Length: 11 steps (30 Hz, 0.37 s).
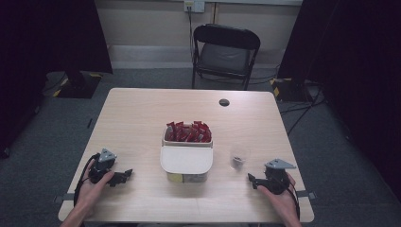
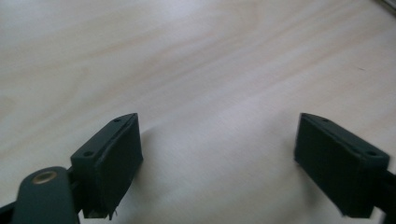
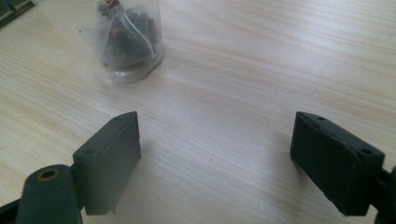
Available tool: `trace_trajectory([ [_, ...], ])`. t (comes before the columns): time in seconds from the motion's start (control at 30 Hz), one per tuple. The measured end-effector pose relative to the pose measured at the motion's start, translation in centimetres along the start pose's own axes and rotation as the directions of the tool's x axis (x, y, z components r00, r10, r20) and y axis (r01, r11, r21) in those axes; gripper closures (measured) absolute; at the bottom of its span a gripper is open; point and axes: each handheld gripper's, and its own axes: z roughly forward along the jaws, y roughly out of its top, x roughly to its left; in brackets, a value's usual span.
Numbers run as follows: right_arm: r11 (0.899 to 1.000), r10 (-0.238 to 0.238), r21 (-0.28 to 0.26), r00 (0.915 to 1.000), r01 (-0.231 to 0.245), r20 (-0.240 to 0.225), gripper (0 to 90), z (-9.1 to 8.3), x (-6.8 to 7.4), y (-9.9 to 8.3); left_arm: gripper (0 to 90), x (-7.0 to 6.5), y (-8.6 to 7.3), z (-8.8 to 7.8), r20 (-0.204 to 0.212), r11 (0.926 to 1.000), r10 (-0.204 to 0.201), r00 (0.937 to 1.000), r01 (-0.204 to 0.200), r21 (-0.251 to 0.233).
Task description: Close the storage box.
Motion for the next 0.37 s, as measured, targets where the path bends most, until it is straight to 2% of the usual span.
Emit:
trace_trajectory([
  [0.1, 1.000, 0.001, 0.000, 1.0000, -0.001, 0.001, 15.6, 0.00, 0.01, 0.00, 3.3, 0.01, -0.14, 0.11, -0.010, 1.0000, 0.001, 0.9999, -0.001, -0.010],
  [0.17, 1.000, 0.000, -0.001, 1.0000, 0.000, 0.002, 15.4, 0.01, 0.01, 0.00, 3.2, -0.06, -0.15, 0.19, -0.006, 0.9998, -0.012, 0.9999, 0.012, -0.017],
  [0.37, 1.000, 0.007, 0.002, 0.9999, -0.007, 0.012, 14.1, 0.02, 0.05, 0.01, 2.8, -0.05, -0.15, 0.18, -0.005, 0.9998, -0.011, 0.9999, 0.011, -0.016],
])
